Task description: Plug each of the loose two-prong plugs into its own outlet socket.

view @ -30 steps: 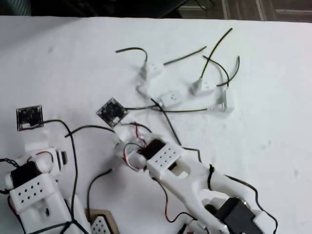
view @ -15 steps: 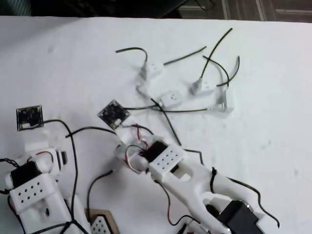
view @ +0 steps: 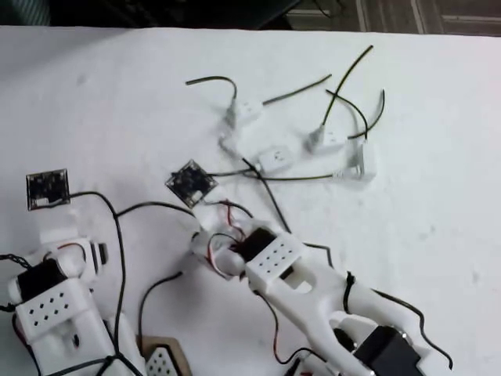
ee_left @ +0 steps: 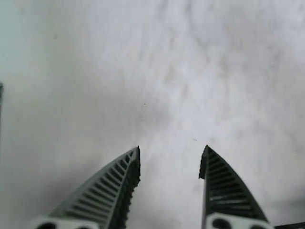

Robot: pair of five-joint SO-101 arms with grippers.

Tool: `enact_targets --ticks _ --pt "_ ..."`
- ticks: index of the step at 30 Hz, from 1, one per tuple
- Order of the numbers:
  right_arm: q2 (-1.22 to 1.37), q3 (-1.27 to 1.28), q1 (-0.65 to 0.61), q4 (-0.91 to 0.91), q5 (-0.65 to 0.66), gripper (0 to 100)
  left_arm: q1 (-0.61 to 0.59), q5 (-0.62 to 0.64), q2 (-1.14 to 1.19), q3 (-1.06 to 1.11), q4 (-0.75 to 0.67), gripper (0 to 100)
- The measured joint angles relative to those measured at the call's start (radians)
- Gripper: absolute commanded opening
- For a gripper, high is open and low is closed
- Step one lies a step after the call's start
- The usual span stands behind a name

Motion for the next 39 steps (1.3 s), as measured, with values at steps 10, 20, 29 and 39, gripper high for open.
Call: enact_targets --ticks 10,20,29,39 --pt "-0.018 -0.003 0.006 0.08 -0.048 1.8 0.0 0.0 0.0 0.0 0.0 21" --pt "-0.018 -0.003 0.017 0.097 -0.361 1.8 0.0 0.0 0.0 0.0 0.0 21" --pt "-0.02 -0.003 0.017 0.14 -0.367 1.8 0.0 0.0 0.0 0.0 0.0 21" --pt "-0.02 -0.003 -0.008 0.152 -0.305 1.8 0.0 0.0 0.0 0.0 0.0 21"
